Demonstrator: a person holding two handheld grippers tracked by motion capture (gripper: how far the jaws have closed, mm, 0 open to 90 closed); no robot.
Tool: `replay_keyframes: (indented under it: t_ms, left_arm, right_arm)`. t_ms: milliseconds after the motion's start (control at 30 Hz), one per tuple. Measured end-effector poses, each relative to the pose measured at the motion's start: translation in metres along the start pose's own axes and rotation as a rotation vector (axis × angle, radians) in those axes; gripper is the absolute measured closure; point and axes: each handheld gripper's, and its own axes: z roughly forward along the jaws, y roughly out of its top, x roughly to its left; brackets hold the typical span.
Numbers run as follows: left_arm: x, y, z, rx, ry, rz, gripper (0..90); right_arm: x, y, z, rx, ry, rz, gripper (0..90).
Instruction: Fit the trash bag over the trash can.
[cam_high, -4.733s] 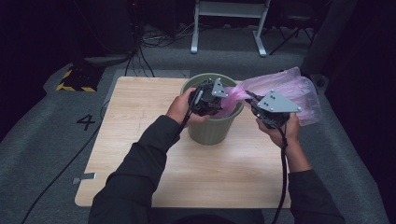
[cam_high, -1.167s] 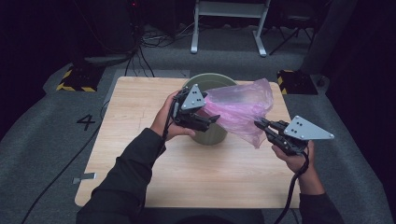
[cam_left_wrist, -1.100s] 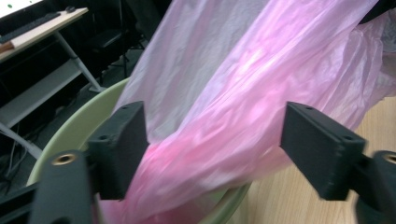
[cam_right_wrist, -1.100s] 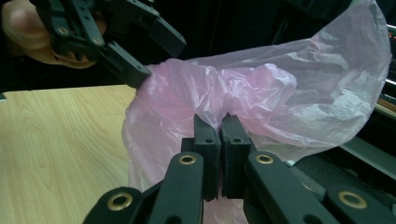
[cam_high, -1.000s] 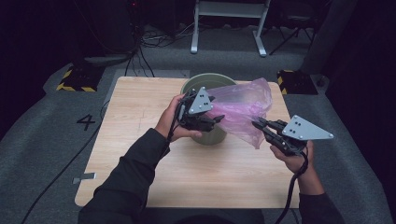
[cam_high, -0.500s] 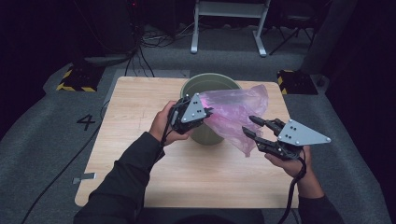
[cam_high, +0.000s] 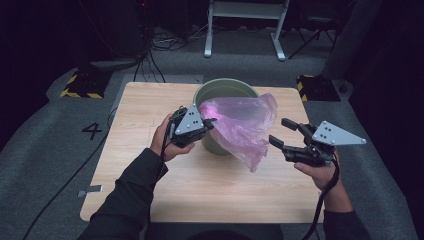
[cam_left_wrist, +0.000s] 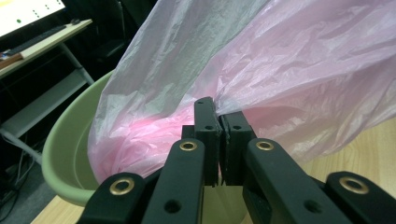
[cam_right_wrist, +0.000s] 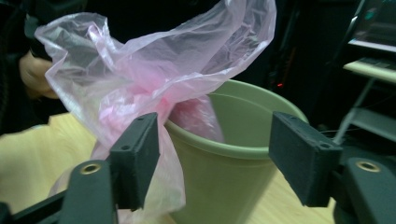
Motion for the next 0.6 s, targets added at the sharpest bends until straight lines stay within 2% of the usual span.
replay_keyframes:
  t_ms: [167,267,367,500,533,567,600]
  left_arm:
    - [-0.001,-0.004,-0.001,0.002,0.001,-0.005,84.5]
    - [-0.001,-0.007,-0.003,-0.003,0.005,-0.010,83.7]
    - [-0.001,-0.008,-0.004,0.003,0.018,-0.008,83.4]
    - [-0.001,-0.009,-0.004,0.004,0.017,-0.008,82.8]
    - [-0.001,-0.009,-0.004,0.006,0.018,-0.004,82.6]
    - [-0.002,-0.009,-0.004,0.005,0.018,-0.004,81.3]
    - [-0.002,-0.009,-0.004,0.004,0.018,-0.006,81.3]
  right_arm:
    - [0.003,0.005,0.014,0.002,0.108,0.043,27.6]
    - [0.005,0.007,0.021,0.016,0.123,0.055,29.0]
    - [0.008,0.010,0.029,0.020,0.166,0.070,29.5]
    - [0.013,0.012,0.033,0.036,0.170,0.064,31.9]
    - [0.014,0.013,0.034,0.045,0.160,0.060,36.6]
    - [0.015,0.015,0.038,0.053,0.136,0.049,47.1]
    - [0.015,0.015,0.038,0.053,0.136,0.049,47.1]
